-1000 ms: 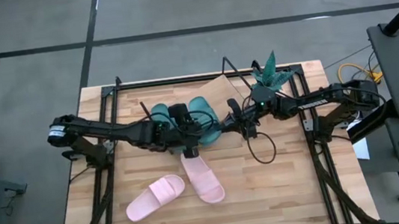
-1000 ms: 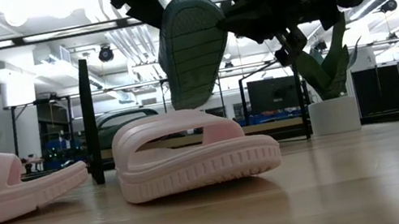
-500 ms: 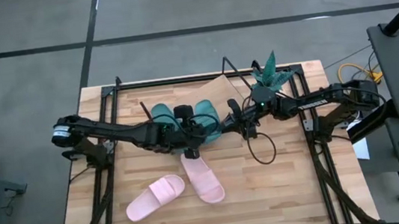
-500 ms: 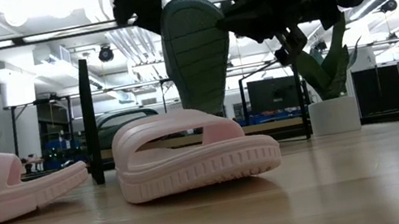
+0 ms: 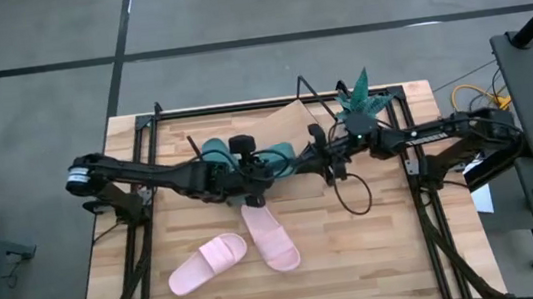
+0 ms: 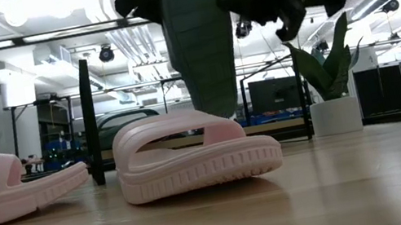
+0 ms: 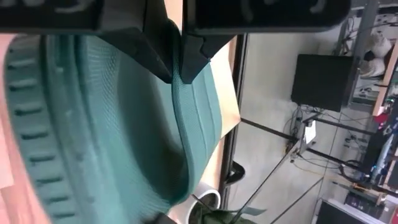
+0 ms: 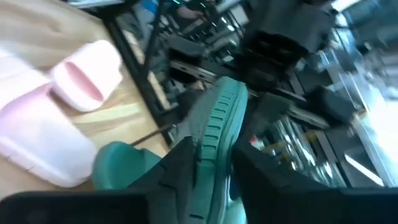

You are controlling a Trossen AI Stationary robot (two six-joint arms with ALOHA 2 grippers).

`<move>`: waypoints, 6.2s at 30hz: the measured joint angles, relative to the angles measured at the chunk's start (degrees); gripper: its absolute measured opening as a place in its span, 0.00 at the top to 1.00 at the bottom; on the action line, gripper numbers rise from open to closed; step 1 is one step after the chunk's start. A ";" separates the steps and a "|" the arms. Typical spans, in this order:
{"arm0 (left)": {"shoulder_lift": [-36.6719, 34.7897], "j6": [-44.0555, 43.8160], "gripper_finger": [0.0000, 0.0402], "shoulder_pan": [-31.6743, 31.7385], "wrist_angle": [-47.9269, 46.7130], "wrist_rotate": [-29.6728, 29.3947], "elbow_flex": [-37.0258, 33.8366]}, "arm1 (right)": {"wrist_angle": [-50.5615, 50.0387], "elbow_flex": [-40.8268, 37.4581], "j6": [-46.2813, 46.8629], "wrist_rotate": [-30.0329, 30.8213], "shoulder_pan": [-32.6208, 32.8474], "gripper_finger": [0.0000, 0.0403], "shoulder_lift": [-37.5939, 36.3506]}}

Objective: Pick and place slides into the shelf
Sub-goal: Put the green slide on the shelf, then put the left pink slide on the shelf

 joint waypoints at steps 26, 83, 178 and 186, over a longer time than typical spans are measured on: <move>1.88 -8.26 1.00 -0.31 -0.28 -17.08 -0.28 | -12.11 -0.04 16.76 4.45 -0.06 0.75 -17.29; 21.21 -34.04 1.00 -4.57 -5.14 -36.89 -0.87 | -24.34 -0.09 25.49 4.54 -0.09 0.80 -22.41; -10.57 -52.67 0.68 -46.44 -0.45 10.85 -32.16 | -23.02 -6.23 34.47 17.91 23.34 0.83 -23.81; -7.48 -52.80 0.68 -46.49 -2.04 10.80 -32.09 | -22.99 -6.23 34.29 17.91 23.32 0.83 -23.79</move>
